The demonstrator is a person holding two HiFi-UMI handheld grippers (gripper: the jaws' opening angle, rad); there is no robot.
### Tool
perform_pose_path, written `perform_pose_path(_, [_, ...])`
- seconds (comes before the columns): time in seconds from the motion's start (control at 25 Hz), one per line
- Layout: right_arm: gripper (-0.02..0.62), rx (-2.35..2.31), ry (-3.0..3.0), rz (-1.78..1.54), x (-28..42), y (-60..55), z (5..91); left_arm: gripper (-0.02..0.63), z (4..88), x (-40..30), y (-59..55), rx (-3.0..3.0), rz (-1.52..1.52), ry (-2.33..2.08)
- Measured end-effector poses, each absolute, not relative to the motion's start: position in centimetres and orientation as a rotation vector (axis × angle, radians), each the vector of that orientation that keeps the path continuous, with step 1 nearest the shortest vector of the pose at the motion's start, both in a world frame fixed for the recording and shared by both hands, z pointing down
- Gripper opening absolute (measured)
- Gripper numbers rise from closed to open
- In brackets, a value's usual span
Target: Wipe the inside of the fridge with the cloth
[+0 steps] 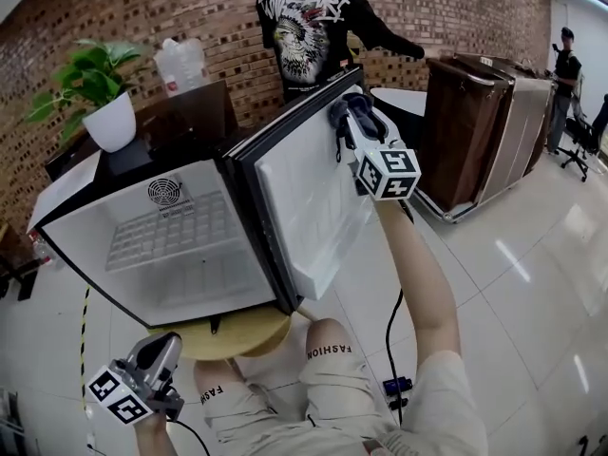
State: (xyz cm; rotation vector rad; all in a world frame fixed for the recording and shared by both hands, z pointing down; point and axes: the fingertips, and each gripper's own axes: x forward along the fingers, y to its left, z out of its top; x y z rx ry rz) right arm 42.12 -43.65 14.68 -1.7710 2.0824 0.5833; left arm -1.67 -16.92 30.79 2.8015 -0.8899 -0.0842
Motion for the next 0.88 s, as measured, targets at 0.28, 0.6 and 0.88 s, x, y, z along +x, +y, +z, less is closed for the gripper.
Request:
perform_pose_path(0.28, [0.138,-1.916,2.105,0.484,44.9,-43.3,15.8,0.000,31.0,-1.3,-17.1,2.800,-0.075,-0.872])
perform_pose_path(0.6, [0.138,-1.226,2.487,0.970,24.7,-25.9,15.7,0.000,32.1,-0.6,-17.9,2.775,-0.066,-0.862])
perform_pose_path(0.88, [0.137,-1.517,2.315,0.839,30.5,-33.2,17.4,0.000,32.5,-0.6,-17.7,2.768,-0.057,-0.864])
